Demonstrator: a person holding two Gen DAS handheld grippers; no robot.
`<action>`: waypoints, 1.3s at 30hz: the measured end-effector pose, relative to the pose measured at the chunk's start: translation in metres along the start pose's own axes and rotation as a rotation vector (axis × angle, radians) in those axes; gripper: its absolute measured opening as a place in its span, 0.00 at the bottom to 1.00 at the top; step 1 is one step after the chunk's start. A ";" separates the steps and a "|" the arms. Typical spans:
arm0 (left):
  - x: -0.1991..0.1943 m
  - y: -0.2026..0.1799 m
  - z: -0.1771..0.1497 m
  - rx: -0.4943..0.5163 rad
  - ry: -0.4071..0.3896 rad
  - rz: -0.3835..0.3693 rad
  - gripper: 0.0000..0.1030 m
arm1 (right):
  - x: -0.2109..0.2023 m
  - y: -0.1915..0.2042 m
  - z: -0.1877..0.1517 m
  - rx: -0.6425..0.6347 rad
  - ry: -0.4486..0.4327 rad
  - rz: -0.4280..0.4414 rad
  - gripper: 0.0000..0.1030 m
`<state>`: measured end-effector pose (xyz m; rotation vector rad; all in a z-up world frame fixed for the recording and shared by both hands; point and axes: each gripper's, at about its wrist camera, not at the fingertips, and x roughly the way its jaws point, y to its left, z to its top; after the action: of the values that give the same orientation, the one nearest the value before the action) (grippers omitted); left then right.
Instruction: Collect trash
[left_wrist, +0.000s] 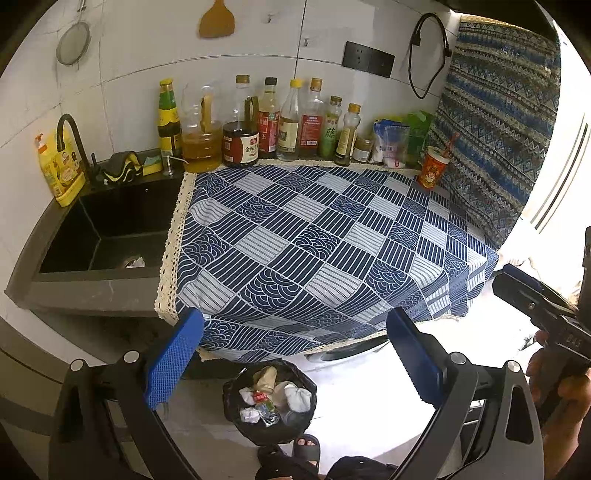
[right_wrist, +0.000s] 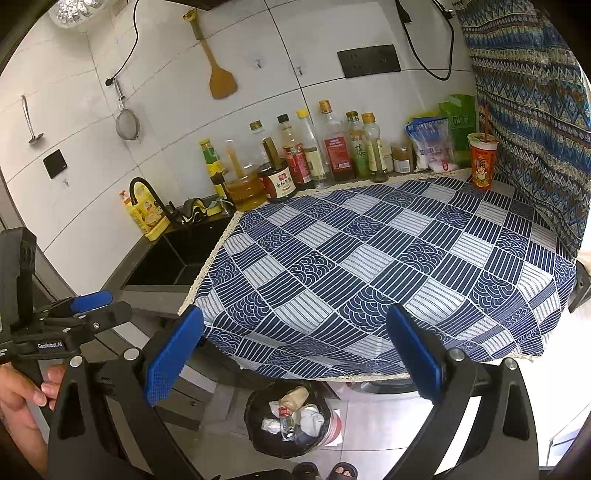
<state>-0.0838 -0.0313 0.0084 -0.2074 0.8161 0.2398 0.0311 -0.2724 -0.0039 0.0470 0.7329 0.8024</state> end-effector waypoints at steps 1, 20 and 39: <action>-0.001 0.000 0.000 -0.001 -0.002 0.001 0.93 | 0.000 0.000 0.000 -0.002 -0.001 0.000 0.95; 0.004 0.000 0.001 -0.019 0.018 0.026 0.93 | 0.003 -0.013 -0.004 0.022 0.027 0.001 0.95; 0.013 0.007 0.006 -0.031 0.030 0.017 0.93 | 0.006 -0.021 -0.004 0.042 0.027 -0.015 0.95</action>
<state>-0.0735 -0.0209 0.0017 -0.2336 0.8444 0.2656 0.0449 -0.2843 -0.0171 0.0687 0.7751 0.7744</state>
